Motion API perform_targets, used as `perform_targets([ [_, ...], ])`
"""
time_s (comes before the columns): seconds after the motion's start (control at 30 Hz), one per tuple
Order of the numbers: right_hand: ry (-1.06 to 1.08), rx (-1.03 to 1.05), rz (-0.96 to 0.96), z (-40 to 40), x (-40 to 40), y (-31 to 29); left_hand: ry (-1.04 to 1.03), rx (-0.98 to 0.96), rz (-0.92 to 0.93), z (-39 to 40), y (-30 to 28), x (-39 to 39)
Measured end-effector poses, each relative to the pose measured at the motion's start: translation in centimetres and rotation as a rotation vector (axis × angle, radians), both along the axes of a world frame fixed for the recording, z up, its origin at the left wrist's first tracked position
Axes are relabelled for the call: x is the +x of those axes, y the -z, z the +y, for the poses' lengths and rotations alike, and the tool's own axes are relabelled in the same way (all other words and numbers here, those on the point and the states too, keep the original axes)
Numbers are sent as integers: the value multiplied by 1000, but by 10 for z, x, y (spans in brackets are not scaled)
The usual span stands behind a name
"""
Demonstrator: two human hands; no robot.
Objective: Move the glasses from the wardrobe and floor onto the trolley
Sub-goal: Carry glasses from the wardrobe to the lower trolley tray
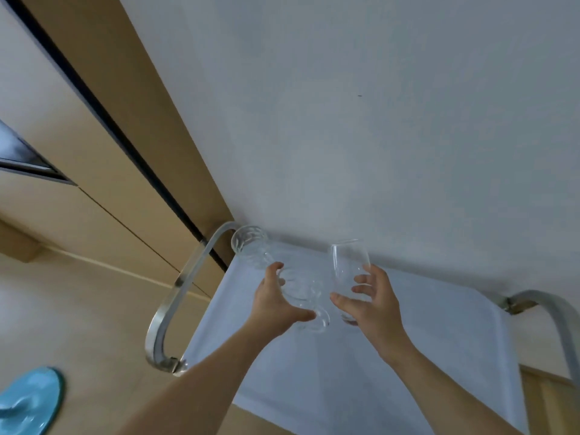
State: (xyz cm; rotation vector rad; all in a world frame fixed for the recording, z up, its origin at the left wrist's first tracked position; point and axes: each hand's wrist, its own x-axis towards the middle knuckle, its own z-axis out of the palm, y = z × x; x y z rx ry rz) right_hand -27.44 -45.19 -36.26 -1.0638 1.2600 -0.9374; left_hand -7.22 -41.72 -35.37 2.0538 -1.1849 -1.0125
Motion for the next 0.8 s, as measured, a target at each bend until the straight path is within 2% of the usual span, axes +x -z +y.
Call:
perform_targets([
  [0.17,55,40,8,-17,-9,19,148,44,-132,-39,25,-5],
  [0.4,107,102,-8,-30,-11,33,239,48,-362,-80,39,1],
  [0.67,138,142,-46,-30,0,34,420,60,-447,-118,47,24],
  [0.8,175,135,-42,-27,11,33,480,21,-631,-128,43,36],
])
